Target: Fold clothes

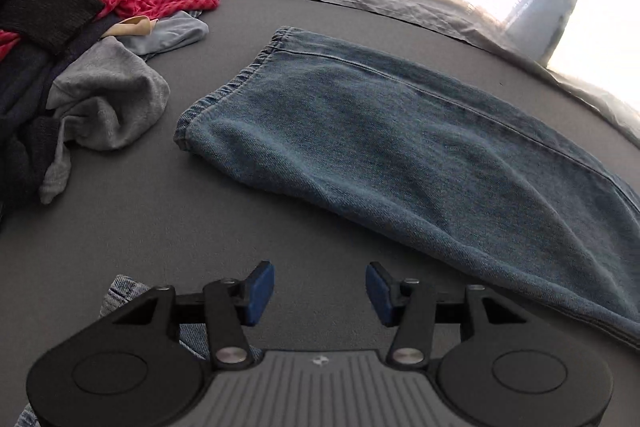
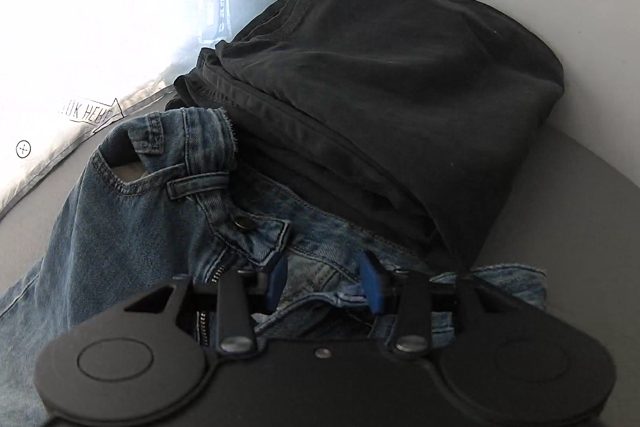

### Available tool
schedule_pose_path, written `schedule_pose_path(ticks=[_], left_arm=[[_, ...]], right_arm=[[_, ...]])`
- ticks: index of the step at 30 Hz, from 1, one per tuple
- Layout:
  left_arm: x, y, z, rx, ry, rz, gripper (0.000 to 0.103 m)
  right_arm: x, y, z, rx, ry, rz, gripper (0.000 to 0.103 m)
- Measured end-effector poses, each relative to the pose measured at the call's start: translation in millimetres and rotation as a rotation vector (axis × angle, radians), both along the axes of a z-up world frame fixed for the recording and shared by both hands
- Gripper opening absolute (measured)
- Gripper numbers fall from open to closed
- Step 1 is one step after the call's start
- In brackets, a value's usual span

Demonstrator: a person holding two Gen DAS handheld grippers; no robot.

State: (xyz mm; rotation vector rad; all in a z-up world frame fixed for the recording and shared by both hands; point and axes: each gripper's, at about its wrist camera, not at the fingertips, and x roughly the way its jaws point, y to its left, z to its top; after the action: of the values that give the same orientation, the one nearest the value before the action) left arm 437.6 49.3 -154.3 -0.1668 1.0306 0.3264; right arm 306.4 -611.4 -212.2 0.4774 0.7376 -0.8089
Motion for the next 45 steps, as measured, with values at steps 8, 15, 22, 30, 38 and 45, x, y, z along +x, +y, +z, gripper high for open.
schedule_pose_path(ticks=[8,15,22,30,38,45], left_arm=[[-7.2,-32.9,-14.4,0.046,0.080,-0.091,0.053],[-1.3,-35.4,-15.3,0.085,0.099,-0.104,0.062],[0.2,-28.3,-16.1,0.042,0.104,-0.073,0.066],[1.2,-20.6,-18.8,0.023,0.107,-0.053,0.077],[-3.3,-17.6,-19.7,0.000,0.090,-0.016,0.078],[-19.6,-29.8,-6.4,0.002,0.056,-0.048,0.077]], right_arm=[[12.7,-15.9,-2.3,0.046,-0.107,0.100,0.039],[33.3,-27.2,-18.4,0.084,-0.099,0.097,0.037],[8.4,-13.3,7.5,-0.085,-0.107,0.059,0.006],[-14.6,-23.6,-0.8,-0.106,0.005,0.002,0.009],[-106.7,-21.1,8.3,-0.009,-0.147,-0.282,0.047],[-161.1,-32.6,-24.6,0.200,-0.245,-0.321,0.057]])
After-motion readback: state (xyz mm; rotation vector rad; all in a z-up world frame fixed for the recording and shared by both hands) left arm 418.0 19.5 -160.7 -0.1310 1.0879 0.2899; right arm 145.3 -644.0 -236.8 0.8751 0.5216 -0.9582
